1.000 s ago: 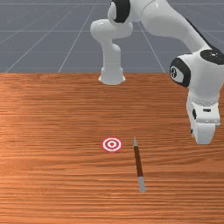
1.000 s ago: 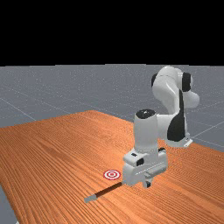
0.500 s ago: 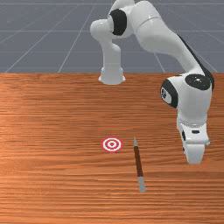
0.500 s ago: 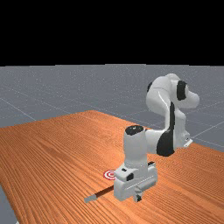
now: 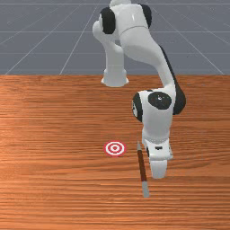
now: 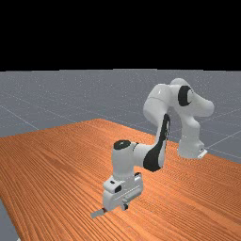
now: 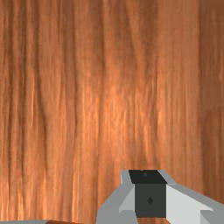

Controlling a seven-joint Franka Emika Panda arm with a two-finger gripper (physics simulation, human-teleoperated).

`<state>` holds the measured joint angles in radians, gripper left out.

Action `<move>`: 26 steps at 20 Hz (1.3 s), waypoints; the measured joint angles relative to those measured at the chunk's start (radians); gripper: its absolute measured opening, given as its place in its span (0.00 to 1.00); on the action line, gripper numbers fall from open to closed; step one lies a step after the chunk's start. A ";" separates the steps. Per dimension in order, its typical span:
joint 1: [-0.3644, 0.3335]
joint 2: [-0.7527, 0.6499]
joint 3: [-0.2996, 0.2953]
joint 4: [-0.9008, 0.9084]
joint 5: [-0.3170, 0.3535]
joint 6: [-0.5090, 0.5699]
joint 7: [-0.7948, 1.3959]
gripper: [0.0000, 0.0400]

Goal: Pick up the pen and put it to the marker

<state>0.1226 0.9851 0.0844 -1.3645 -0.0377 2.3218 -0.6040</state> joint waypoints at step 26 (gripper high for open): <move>-0.105 0.175 -0.034 0.338 0.006 -0.169 -0.084 0.00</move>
<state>0.0179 1.1601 0.0501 -1.0265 -0.0318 2.1524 -0.6883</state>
